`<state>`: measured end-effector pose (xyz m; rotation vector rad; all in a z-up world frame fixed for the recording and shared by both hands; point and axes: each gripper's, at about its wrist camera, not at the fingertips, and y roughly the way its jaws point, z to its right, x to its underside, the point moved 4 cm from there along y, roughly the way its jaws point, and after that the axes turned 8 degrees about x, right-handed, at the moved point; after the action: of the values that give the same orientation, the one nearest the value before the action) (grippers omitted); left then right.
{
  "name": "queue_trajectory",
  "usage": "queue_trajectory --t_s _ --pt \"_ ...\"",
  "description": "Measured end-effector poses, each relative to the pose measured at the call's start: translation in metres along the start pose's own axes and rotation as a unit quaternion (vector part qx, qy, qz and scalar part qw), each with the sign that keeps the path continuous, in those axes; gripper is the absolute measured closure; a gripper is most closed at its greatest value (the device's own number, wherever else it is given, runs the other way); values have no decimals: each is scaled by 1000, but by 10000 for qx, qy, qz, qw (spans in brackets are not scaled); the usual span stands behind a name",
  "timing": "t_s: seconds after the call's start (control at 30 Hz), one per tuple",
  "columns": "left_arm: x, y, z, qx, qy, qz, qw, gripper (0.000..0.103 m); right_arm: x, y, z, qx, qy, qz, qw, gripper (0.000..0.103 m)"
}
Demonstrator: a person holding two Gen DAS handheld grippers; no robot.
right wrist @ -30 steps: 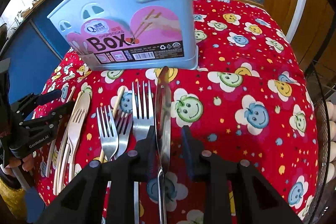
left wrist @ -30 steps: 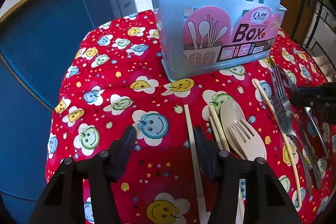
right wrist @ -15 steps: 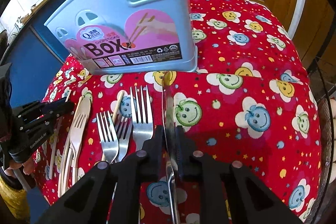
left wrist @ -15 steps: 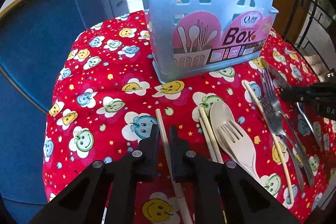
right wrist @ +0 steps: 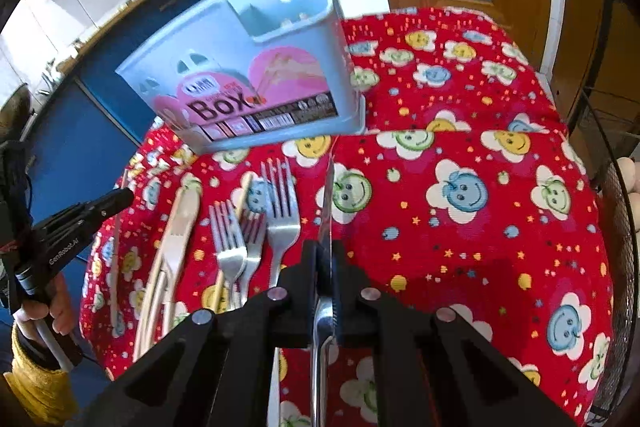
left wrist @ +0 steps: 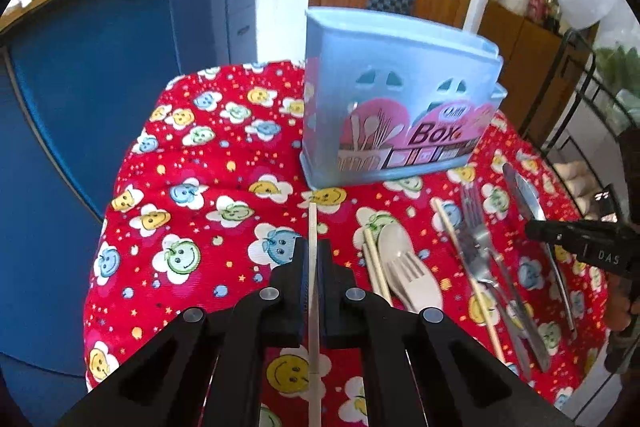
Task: Organize utensils
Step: 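Close the left tool on a wooden chopstick while the right tool lifts the knife, then carry the chopstick in the left tool and knife in the right tool over the blue holder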
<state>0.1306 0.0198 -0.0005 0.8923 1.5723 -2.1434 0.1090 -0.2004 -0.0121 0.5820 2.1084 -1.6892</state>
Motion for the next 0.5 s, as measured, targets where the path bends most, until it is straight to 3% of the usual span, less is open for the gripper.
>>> queue_trajectory --t_s 0.3,0.5 --pt "-14 -36 12 232 -104 668 9974 100 -8 -49 -8 -112 -65 1021 9947 95" --pt "-28 -54 21 282 -142 1056 9939 100 -19 -66 -13 -140 -40 1414 9898 95"
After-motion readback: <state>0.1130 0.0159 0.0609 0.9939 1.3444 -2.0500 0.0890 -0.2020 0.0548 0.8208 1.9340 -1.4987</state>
